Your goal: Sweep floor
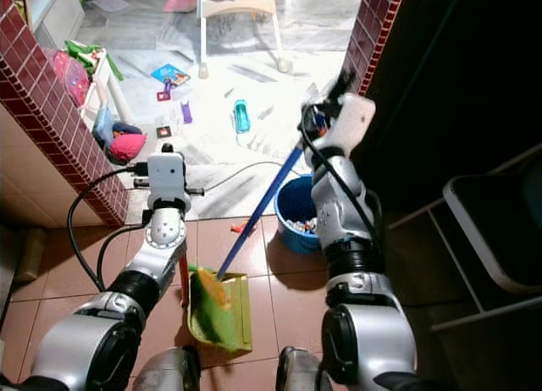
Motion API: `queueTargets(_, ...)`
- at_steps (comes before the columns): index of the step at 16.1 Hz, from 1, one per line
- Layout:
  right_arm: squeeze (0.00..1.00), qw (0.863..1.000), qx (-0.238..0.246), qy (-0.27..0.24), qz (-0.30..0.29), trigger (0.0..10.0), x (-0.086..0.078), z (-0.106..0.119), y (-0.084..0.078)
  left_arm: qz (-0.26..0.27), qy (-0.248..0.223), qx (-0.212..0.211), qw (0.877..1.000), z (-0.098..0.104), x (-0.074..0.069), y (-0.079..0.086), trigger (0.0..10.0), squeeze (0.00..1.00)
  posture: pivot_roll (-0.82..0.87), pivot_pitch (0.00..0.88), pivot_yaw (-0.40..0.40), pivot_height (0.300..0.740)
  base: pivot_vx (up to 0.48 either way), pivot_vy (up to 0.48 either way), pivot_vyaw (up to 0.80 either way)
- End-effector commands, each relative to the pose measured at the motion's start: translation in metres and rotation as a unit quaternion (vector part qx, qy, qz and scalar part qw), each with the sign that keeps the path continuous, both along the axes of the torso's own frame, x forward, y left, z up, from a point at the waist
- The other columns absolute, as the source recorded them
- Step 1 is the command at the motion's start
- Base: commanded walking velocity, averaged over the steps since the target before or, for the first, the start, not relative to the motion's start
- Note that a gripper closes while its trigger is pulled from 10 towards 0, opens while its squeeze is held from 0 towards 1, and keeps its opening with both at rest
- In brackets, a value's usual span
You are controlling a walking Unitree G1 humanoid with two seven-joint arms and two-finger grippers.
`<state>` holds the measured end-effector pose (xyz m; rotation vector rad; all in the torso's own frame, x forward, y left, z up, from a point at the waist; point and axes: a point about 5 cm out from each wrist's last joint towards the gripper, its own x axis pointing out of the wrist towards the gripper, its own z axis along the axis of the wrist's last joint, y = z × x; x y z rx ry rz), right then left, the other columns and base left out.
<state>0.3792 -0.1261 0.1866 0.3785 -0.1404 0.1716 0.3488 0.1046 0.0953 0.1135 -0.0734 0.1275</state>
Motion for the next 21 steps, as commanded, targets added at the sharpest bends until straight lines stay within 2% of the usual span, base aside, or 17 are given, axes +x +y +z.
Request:
queueTargets(1,0.00,0.997,-0.006,-0.072,0.008,10.0,0.002,0.034,0.002,0.001,0.034,-0.007,0.999,-0.013,-0.005,-0.003,10.0,0.00,-0.17,0.075,-0.041,0.740,0.000,0.000,0.00)
queueTargets(2,0.00,0.996,-0.007,-0.088,0.011,10.0,0.001,0.039,0.002,0.000,0.033,-0.009,0.999,-0.012,-0.004,-0.003,10.0,0.00,-0.17,0.075,-0.041,0.740,0.000,0.000,0.00)
queueTargets(4,0.00,0.992,0.003,-0.129,-0.011,10.0,0.003,0.064,-0.012,0.004,0.039,-0.013,0.999,-0.013,-0.003,-0.001,10.0,0.00,-0.17,0.067,-0.039,0.740,0.000,0.000,0.00)
queueTargets(6,0.00,0.988,-0.029,-0.151,-0.019,10.0,0.004,0.073,-0.018,0.004,0.040,-0.012,0.999,-0.013,-0.003,-0.001,10.0,0.00,-0.17,0.059,-0.037,0.740,0.000,0.000,0.00)
queueTargets(8,0.00,0.982,-0.090,-0.166,-0.018,10.0,0.002,0.072,-0.022,0.007,0.039,-0.014,0.999,-0.012,-0.001,0.001,10.0,0.00,-0.17,0.048,-0.035,0.740,0.000,0.000,0.00)
queueTargets(12,0.00,0.987,-0.128,-0.097,-0.014,10.0,-0.008,0.021,-0.030,0.005,0.019,-0.041,0.999,-0.003,0.003,0.012,10.0,0.00,-0.15,0.030,-0.028,0.740,0.000,0.000,0.00)
queueTargets(15,0.00,0.986,-0.159,-0.024,-0.039,10.0,-0.021,-0.022,-0.039,0.012,-0.007,-0.050,0.999,0.003,0.002,0.036,10.0,0.00,-0.13,0.020,-0.023,0.740,0.000,0.000,0.00)
queueTargets(16,0.00,0.982,-0.181,0.010,-0.059,10.0,-0.027,-0.039,-0.041,0.014,-0.019,-0.063,0.998,0.007,0.001,0.045,10.0,0.00,-0.12,0.016,-0.021,0.740,0.000,0.000,0.00)
queueTargets(17,0.00,0.980,-0.187,0.017,-0.071,10.0,-0.029,-0.043,-0.042,0.015,-0.025,-0.064,0.998,0.009,0.000,0.049,10.0,0.00,-0.12,0.015,-0.021,0.740,0.000,0.000,0.00)
queueTargets(18,0.00,0.983,-0.176,0.018,-0.046,10.0,-0.038,-0.054,-0.038,0.014,-0.051,-0.062,0.997,0.016,-0.005,0.059,10.0,0.00,-0.10,0.012,-0.022,0.740,0.000,0.000,0.00)
queueTargets(19,0.00,0.976,-0.204,0.023,-0.065,10.0,-0.044,-0.061,-0.039,0.007,-0.067,-0.075,0.995,0.023,-0.010,0.063,10.0,0.00,-0.10,0.009,-0.023,0.740,0.000,0.000,0.00)
queueTargets(21,0.00,0.979,-0.194,0.032,-0.058,10.0,-0.049,-0.068,-0.035,0.007,-0.081,-0.075,0.994,0.029,-0.017,0.066,10.0,0.00,-0.08,0.003,-0.009,0.740,0.000,0.000,0.00)
